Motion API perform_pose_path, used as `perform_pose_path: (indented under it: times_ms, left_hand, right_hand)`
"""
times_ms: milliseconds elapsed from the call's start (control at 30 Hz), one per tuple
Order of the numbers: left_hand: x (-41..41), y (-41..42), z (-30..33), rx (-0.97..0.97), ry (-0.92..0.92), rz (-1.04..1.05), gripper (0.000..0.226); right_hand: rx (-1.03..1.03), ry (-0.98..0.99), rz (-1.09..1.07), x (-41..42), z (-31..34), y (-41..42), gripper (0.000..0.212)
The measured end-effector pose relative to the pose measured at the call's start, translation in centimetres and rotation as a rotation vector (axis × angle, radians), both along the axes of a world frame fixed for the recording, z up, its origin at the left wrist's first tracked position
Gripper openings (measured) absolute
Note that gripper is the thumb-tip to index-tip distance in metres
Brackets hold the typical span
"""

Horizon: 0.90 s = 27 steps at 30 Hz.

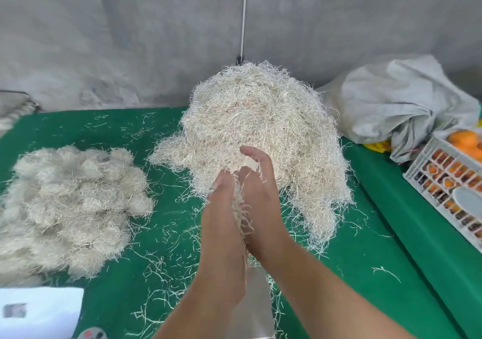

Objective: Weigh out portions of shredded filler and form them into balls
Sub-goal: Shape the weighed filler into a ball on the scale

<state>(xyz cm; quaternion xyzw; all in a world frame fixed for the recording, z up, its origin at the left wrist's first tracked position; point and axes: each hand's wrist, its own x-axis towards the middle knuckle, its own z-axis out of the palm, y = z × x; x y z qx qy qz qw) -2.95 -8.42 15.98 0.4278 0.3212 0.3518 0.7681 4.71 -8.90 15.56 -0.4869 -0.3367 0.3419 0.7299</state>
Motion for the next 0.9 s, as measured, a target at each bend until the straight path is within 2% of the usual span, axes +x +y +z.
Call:
perform_pose_path:
  times_ms: [33,67,133,167,233,267,300,333,367,400,467,533,567,633,667,733,800,833,900]
  left_hand:
    - [0.2,0.1,0.4,0.049,0.076,0.021,0.072]
    - [0.3,0.2,0.8,0.097,0.107,0.05,0.066]
    - [0.5,0.8,1.2,0.186,0.164,0.119,0.042]
    - [0.7,1.2,1.1,0.201,0.175,0.161,0.041]
    - [1.1,2.1,1.3,0.055,0.143,0.223,0.05]
    - [1.3,2.6,1.3,-0.063,0.115,0.232,0.05]
    - [1.5,2.9,1.1,-0.181,0.073,0.219,0.046]
    - [1.6,3.0,0.8,-0.247,0.02,0.199,0.036]
    - [1.8,2.9,0.3,-0.229,-0.02,0.185,0.022]
    - [1.9,2.5,-0.2,-0.133,-0.042,0.203,0.016]
    - [1.8,1.9,-1.1,0.283,-0.002,0.28,0.036]
    - [2.0,1.9,-1.9,0.599,0.146,0.288,0.041]
    - [2.1,1.9,-2.3,0.598,0.206,0.251,0.04]
    - [1.6,1.8,-3.1,0.372,0.179,0.082,0.05]
    - [1.1,1.6,-3.6,0.276,0.096,-0.03,0.062]
    - [0.4,0.8,-3.9,0.294,0.015,-0.154,0.071]
    - [0.0,0.5,-4.1,0.329,-0.032,-0.135,0.077]
    - [0.0,0.5,-4.3,0.336,-0.042,-0.109,0.084]
    - [-0.3,0.5,-3.7,0.244,-0.023,-0.077,0.1]
  right_hand:
    - [0.062,-0.062,0.021,0.1,-0.5,-0.3,0.04]
    - [0.078,-0.161,-0.004,0.2,-1.1,-0.5,0.054]
    - [-0.063,-0.38,-0.12,0.4,-2.2,-0.7,0.057]
    - [-0.129,-0.428,-0.112,0.0,-2.9,-1.0,0.062]
    - [-0.122,-0.23,0.031,-0.9,-3.6,-1.5,0.098]
    - [-0.14,0.026,0.127,-1.1,-4.0,-1.6,0.104]
    - [-0.16,0.217,0.129,-1.4,-3.6,-1.6,0.099]
    - [-0.163,0.28,0.121,-1.4,-3.8,-1.6,0.091]
    - [-0.19,0.283,0.112,-1.6,-3.2,-1.9,0.084]
    - [-0.214,0.323,0.115,-1.6,-2.6,-1.9,0.079]
    - [-0.257,0.367,0.066,-1.5,-1.9,-2.2,0.063]
    - [-0.194,0.292,0.007,-1.2,-1.8,-2.8,0.022]
    - [-0.159,0.221,-0.012,-1.3,-1.3,-3.2,0.022]
    - [-0.173,0.064,-0.043,-1.2,-0.7,-3.4,0.032]
    - [-0.187,0.013,-0.082,-1.3,-0.2,-3.3,0.025]
    - [-0.195,0.089,-0.119,-1.0,0.4,-3.1,0.007]
    - [-0.199,0.299,-0.061,-0.8,1.1,-2.7,0.055]
    - [-0.181,0.421,-0.037,-0.4,1.3,-2.6,0.07]
    - [-0.165,0.52,-0.038,-0.1,1.7,-2.1,0.067]
